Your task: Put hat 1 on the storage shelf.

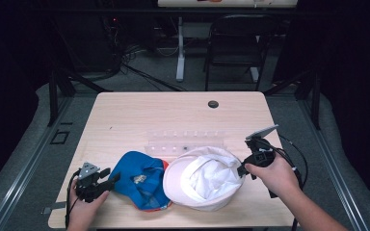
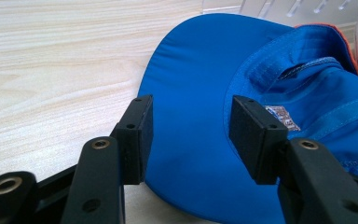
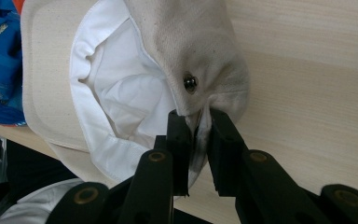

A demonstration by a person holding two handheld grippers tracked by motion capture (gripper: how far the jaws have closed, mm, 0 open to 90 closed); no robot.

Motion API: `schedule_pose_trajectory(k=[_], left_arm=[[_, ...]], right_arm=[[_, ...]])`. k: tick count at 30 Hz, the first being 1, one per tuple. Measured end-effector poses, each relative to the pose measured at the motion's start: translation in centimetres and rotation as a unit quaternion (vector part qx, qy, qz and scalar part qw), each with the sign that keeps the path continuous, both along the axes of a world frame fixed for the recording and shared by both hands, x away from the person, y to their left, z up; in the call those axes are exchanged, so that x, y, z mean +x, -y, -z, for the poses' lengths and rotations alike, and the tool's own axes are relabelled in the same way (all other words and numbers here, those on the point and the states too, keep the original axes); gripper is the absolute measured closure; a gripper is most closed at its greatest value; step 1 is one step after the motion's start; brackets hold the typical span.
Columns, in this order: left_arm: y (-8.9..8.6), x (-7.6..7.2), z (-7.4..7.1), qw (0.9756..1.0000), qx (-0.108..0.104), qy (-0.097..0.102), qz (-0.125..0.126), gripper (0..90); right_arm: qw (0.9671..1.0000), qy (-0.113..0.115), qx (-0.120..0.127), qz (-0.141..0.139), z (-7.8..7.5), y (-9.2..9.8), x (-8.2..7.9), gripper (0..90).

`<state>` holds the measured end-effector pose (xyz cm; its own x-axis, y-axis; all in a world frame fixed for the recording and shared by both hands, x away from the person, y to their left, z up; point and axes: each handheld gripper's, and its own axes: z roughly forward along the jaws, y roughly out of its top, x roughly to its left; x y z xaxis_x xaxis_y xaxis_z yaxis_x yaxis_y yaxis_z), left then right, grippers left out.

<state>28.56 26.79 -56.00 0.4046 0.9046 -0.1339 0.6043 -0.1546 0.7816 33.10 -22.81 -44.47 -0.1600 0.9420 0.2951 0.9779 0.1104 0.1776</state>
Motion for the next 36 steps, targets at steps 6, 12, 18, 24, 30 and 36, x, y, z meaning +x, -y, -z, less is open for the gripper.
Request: schedule_pose_trajectory(k=[6, 12, 18, 24, 30, 36], left_arm=[[0.0, 0.0, 0.0, 1.0, -0.001, 0.0, -0.001, 50.1], [0.0, 0.0, 0.0, 1.0, -0.001, 0.0, -0.001, 50.1], [-0.1, 0.0, 0.0, 1.0, -0.003, -0.001, -0.001, 50.1], [-0.1, 0.0, 0.0, 1.0, -0.003, -0.002, -0.001, 50.1], [-0.1, 0.0, -0.1, 1.0, -0.002, -0.005, 0.0, 50.1], [-0.2, 0.0, -0.1, 1.0, -0.003, -0.005, 0.0, 50.1]], right_arm=[[0.9999, -0.004, -0.011, -0.009, -1.3, -0.5, 0.2, 80.0], [0.9997, -0.007, -0.017, -0.015, -2.8, -1.3, 0.4, 80.0], [0.9998, -0.013, 0.0, -0.014, -4.3, -1.8, 0.8, 80.0], [0.9991, -0.016, 0.038, -0.007, -6.1, -2.4, 1.0, 80.1], [0.9963, -0.024, 0.081, -0.014, -7.5, -2.4, 1.2, 80.3], [0.9886, -0.026, 0.148, -0.004, -9.4, -1.9, 1.3, 80.5]])
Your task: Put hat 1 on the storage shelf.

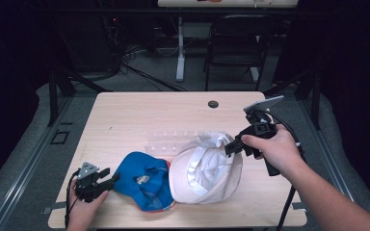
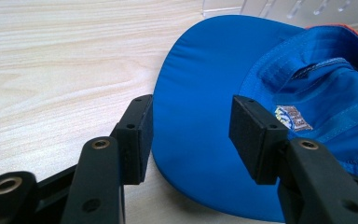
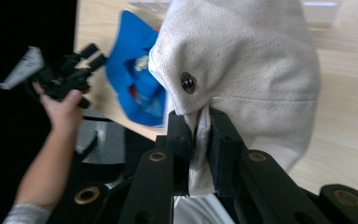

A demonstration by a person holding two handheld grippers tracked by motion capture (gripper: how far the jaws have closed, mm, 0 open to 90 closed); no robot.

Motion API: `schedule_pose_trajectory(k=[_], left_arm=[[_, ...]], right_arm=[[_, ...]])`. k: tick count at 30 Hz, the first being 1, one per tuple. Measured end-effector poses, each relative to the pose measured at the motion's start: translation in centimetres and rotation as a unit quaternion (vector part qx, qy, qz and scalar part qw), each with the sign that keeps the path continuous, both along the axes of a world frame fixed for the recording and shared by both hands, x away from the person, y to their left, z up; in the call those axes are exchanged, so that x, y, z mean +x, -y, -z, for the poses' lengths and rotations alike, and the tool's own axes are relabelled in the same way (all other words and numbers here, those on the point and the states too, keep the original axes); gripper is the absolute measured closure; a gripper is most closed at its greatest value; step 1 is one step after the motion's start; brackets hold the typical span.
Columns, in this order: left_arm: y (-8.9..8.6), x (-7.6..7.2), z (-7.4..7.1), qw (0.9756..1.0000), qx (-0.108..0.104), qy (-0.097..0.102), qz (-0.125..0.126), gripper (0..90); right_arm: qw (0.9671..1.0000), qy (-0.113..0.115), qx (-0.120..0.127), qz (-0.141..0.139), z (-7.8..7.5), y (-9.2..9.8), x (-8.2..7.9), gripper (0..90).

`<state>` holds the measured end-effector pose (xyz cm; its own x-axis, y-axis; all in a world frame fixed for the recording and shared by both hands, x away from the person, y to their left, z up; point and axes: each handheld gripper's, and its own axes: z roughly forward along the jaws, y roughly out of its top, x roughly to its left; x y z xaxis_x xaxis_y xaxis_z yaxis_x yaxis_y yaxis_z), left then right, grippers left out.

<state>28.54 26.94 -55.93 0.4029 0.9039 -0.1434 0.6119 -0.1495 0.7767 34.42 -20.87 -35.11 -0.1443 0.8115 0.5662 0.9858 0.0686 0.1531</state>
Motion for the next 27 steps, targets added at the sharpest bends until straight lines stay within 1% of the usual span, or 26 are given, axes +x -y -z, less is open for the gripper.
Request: schedule_pose_trajectory(k=[2, 3, 6, 7, 8, 9, 13, 14, 16, 17, 18, 19, 20, 21, 22, 23, 24, 25, 26, 27], left_arm=[[0.0, 0.0, 0.0, 1.0, 0.0, 0.0, 0.0, 50.1], [0.1, 0.0, 0.0, 1.0, -0.001, 0.003, -0.002, 50.1], [0.1, 0.0, 0.0, 1.0, 0.0, 0.003, -0.001, 50.1], [0.1, 0.0, 0.0, 1.0, 0.0, 0.003, -0.001, 50.1], [0.1, 0.0, 0.0, 1.0, -0.001, 0.003, -0.002, 50.1], [0.1, 0.0, 0.0, 1.0, -0.001, 0.003, -0.002, 50.1], [0.0, 0.0, 0.0, 1.0, -0.001, 0.003, -0.002, 50.1], [0.1, 0.0, 0.0, 1.0, -0.001, 0.003, -0.001, 50.1], [0.1, 0.0, 0.0, 1.0, 0.0, 0.003, -0.001, 50.1], [0.1, 0.0, 0.1, 1.0, 0.0, 0.004, 0.0, 50.1], [0.1, 0.0, 0.1, 1.0, -0.001, 0.004, -0.001, 50.1], [0.1, 0.0, 0.1, 1.0, -0.001, 0.004, -0.001, 50.1], [0.1, 0.0, 0.1, 1.0, 0.0, 0.004, -0.001, 50.1], [0.1, 0.0, 0.1, 1.0, 0.0, 0.004, -0.001, 50.1], [0.1, 0.0, 0.1, 1.0, -0.001, 0.004, -0.001, 50.1], [0.1, 0.0, 0.1, 1.0, -0.001, 0.004, -0.001, 50.1], [0.1, 0.0, 0.1, 1.0, 0.0, 0.004, -0.001, 50.1], [0.1, 0.0, 0.1, 1.0, 0.0, 0.004, -0.001, 50.1], [0.1, 0.0, 0.1, 1.0, -0.001, 0.003, -0.001, 50.1], [0.1, 0.0, 0.1, 1.0, -0.001, 0.003, -0.001, 50.1]], right_arm=[[0.9998, -0.005, 0.018, -0.008, -0.4, 0.2, 0.1, 80.7], [0.9998, -0.005, 0.018, -0.008, -0.4, 0.2, 0.1, 80.7], [0.9986, -0.016, 0.051, 0.002, -0.8, 0.3, 0.0, 80.8], [0.9983, -0.019, 0.054, -0.009, -0.9, 0.5, 0.0, 80.8], [0.998, -0.018, 0.061, 0.0, -1.0, 0.5, 0.0, 80.8], [0.998, -0.018, 0.061, 0.0, -1.0, 0.5, 0.0, 80.8], [0.997, -0.024, 0.074, 0.005, -1.1, 1.4, 0.0, 81.0], [0.9957, -0.023, 0.089, 0.011, -1.2, 1.9, 0.0, 81.1], [0.9952, -0.022, 0.094, 0.013, -1.1, 2.2, 0.0, 81.1], [0.9934, -0.022, 0.11, 0.024, -1.1, 2.7, 0.1, 81.1], [0.9927, -0.02, 0.116, 0.028, -1.0, 2.9, 0.1, 81.2], [0.9927, -0.02, 0.116, 0.028, -1.0, 2.9, 0.1, 81.2], [0.9904, -0.021, 0.134, 0.029, -0.9, 3.4, 0.3, 81.2], [0.9904, -0.021, 0.134, 0.029, -0.9, 3.4, 0.3, 81.2], [0.9893, -0.022, 0.141, 0.031, -0.9, 3.6, 0.3, 81.2], [0.9876, -0.022, 0.151, 0.037, -0.8, 3.6, 0.4, 81.2], [0.9853, -0.022, 0.166, 0.036, -0.8, 3.9, 0.5, 81.2], [0.9853, -0.022, 0.166, 0.036, -0.8, 3.9, 0.5, 81.2], [0.9823, -0.02, 0.182, 0.042, -0.8, 3.9, 0.7, 81.2], [0.9823, -0.02, 0.182, 0.042, -0.8, 3.9, 0.7, 81.2]])
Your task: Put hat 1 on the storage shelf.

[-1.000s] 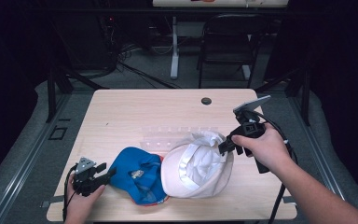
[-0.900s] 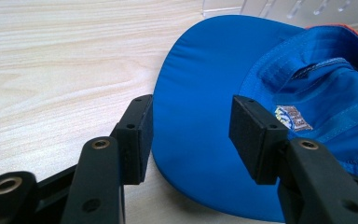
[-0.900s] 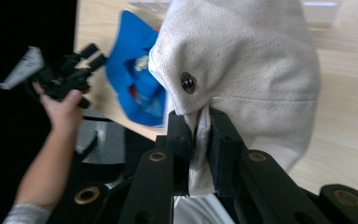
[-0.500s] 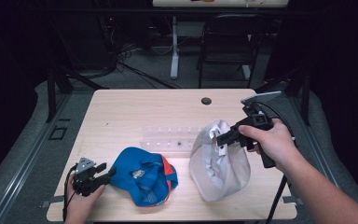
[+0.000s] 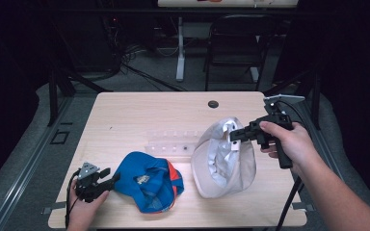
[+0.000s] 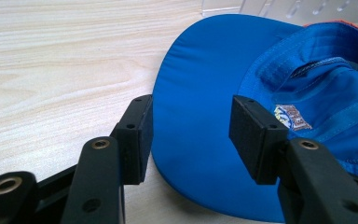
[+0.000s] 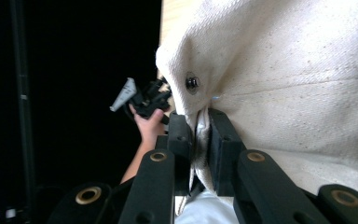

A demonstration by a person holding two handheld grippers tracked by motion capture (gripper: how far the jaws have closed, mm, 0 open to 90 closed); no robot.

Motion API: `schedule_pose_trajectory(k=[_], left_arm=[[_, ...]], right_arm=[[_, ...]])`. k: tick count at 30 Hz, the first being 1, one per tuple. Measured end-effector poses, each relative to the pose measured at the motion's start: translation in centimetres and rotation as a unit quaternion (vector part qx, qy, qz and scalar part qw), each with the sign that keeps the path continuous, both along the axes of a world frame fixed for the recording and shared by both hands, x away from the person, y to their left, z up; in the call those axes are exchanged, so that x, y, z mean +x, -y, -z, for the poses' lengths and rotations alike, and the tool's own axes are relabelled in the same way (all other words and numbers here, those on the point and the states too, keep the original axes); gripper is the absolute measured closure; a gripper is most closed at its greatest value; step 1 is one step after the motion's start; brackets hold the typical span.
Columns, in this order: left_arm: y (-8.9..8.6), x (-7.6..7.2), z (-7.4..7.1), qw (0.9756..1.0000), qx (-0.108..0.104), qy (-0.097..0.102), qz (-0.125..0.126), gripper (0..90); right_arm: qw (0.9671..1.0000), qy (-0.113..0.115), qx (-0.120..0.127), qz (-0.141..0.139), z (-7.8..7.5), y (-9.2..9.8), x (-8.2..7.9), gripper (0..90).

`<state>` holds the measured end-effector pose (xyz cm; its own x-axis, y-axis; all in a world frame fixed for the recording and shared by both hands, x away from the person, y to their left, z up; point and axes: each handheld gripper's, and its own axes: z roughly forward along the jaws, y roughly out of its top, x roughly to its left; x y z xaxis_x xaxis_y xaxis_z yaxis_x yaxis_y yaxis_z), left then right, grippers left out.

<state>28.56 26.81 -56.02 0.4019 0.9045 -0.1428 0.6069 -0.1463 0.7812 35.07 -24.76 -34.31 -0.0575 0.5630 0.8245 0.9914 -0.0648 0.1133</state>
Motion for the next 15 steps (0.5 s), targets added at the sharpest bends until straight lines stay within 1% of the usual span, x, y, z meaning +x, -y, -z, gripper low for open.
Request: schedule_pose_trajectory(k=[2, 3, 4, 5, 8, 9, 11, 15], left_arm=[[0.01, 0.0, 0.0, 1.0, 0.0, 0.0, 0.0, 50.1], [-0.01, 0.0, -0.01, 1.0, 0.001, 0.001, 0.001, 50.1], [-0.01, 0.0, -0.02, 1.0, 0.001, 0.001, 0.002, 50.1], [-0.02, -0.02, -0.04, 1.0, 0.001, 0.002, 0.003, 50.1], [-0.02, -0.04, -0.05, 1.0, 0.001, 0.003, 0.004, 50.1], [-0.01, -0.05, -0.06, 1.0, 0.0, 0.002, 0.005, 50.0], [-0.01, -0.05, -0.06, 1.0, 0.0, 0.003, 0.006, 50.1], [0.04, -0.06, -0.06, 1.0, -0.001, 0.004, 0.005, 50.0]], right_arm=[[0.9999, 0.002, 0.013, 0.003, -0.01, -0.12, 0.16, 81.2], [0.9999, 0.003, 0.014, -0.001, -0.04, -0.14, 0.25, 81.2], [0.9999, 0.004, 0.017, 0.002, -0.07, -0.29, 0.35, 81.2], [0.9998, 0.006, 0.017, -0.002, -0.1, -0.4, 0.55, 81.2], [0.9998, 0.007, 0.02, -0.001, -0.16, -0.43, 0.74, 81.2], [0.9997, 0.008, 0.024, 0.007, -0.29, -0.43, 0.9, 81.2], [0.9997, 0.01, 0.023, 0.006, -0.38, -0.32, 0.97, 81.2], [0.9992, 0.016, 0.033, 0.015, -1.0, -0.08, 1.06, 81.2]])
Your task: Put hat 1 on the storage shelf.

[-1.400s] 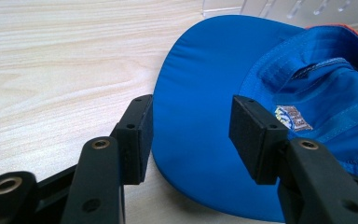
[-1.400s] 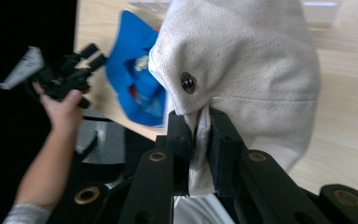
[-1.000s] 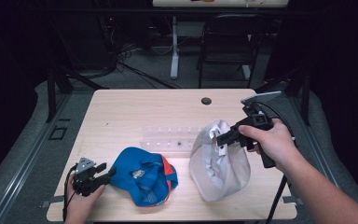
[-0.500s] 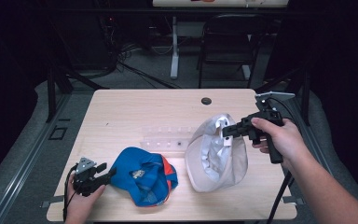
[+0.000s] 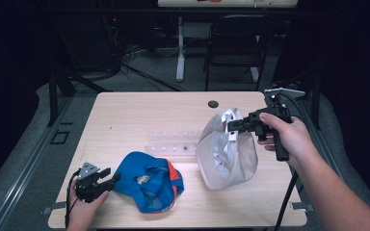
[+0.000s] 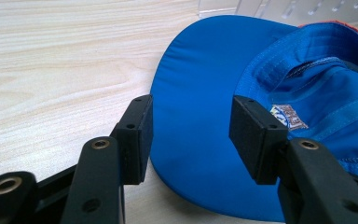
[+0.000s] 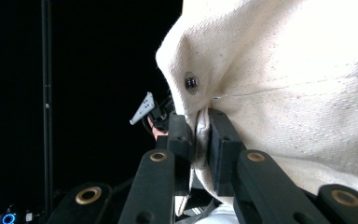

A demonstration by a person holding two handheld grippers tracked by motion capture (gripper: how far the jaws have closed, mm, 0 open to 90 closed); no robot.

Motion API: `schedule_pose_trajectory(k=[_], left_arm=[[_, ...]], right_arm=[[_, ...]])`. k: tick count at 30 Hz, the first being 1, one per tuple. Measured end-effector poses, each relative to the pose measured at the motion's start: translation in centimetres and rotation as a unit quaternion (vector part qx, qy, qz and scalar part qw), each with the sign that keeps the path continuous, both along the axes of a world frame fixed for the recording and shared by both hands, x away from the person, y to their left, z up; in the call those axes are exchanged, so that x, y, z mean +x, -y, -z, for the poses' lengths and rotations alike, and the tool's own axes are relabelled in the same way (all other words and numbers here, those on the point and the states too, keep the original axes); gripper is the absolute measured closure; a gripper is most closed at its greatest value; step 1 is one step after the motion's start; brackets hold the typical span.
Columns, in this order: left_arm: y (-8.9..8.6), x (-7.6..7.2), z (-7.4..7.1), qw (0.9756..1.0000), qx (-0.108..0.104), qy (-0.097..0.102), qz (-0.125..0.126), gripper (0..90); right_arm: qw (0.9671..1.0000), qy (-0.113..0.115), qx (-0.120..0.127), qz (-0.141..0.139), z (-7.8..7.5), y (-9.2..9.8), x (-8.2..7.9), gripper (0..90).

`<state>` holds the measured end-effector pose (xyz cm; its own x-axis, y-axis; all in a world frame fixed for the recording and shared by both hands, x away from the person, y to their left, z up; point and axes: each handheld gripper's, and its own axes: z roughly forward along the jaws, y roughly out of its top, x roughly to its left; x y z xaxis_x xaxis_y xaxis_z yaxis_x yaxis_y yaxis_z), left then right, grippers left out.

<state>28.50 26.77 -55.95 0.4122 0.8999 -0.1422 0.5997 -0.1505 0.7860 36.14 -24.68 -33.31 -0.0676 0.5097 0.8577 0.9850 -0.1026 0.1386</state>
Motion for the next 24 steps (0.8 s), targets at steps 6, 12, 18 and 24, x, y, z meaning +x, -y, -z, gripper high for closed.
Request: schedule_pose_trajectory(k=[6, 12, 18, 24], left_arm=[[0.1, 0.0, 0.0, 1.0, 0.002, -0.001, -0.001, 50.0], [0.0, 0.0, 0.0, 1.0, 0.004, -0.006, 0.002, 50.0], [0.0, 0.0, 0.0, 1.0, 0.0, -0.002, 0.002, 50.0], [0.0, 0.0, 0.0, 1.0, -0.001, -0.006, 0.006, 50.0]], right_arm=[[0.9996, 0.017, 0.022, 0.009, -1.1, -0.1, 0.3, 81.2], [0.998, 0.029, 0.052, 0.02, -1.8, -0.9, 1.3, 81.1], [0.997, 0.037, 0.059, 0.032, -2.3, -2.5, 2.9, 81.1], [0.9967, 0.039, 0.058, 0.041, -2.8, -4.1, 4.4, 81.1]])
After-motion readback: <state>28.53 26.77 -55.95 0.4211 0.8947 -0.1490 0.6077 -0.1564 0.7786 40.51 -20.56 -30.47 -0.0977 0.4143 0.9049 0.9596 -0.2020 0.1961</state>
